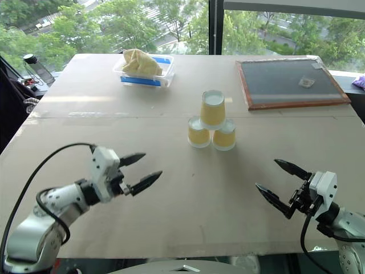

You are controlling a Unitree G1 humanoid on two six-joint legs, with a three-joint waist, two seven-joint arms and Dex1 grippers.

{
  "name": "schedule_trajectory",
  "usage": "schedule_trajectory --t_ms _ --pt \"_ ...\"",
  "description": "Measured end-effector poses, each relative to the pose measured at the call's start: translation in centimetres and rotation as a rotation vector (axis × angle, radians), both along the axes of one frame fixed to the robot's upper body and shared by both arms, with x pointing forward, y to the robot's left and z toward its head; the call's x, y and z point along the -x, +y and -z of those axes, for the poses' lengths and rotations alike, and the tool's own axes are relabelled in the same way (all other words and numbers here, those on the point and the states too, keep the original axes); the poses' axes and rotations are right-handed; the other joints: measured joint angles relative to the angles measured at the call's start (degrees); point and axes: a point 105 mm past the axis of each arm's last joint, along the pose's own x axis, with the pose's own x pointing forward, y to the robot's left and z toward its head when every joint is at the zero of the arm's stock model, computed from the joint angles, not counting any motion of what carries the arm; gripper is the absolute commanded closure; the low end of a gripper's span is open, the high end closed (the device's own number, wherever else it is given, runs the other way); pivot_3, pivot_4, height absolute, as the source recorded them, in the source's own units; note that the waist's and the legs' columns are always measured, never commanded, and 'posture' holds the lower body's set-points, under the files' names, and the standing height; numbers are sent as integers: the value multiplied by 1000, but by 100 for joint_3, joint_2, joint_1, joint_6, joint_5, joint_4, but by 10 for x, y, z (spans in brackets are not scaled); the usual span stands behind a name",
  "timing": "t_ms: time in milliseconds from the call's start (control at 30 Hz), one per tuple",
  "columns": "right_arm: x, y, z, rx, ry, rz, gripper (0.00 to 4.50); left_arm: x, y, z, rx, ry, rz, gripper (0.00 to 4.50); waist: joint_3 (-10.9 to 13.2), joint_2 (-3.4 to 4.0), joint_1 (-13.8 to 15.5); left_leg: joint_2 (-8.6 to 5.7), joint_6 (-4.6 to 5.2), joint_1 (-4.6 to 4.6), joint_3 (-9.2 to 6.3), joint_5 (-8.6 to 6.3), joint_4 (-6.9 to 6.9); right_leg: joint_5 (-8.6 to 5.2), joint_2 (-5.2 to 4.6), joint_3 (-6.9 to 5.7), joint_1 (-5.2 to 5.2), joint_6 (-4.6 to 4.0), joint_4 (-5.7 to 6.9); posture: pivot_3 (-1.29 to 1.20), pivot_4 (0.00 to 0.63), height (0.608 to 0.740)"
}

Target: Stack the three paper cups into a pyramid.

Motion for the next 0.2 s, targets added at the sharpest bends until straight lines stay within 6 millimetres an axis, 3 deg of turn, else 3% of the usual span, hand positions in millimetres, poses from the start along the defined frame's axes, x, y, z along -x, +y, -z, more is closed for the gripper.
schedule_trajectory --t_ms 200 --pt "-13 -17 25 57 95 21 0 16 2 25 -15 18 -91 31 -8 -1 34 7 0 5 15 1 6 3 13 -1 4 1 8 0 150 740"
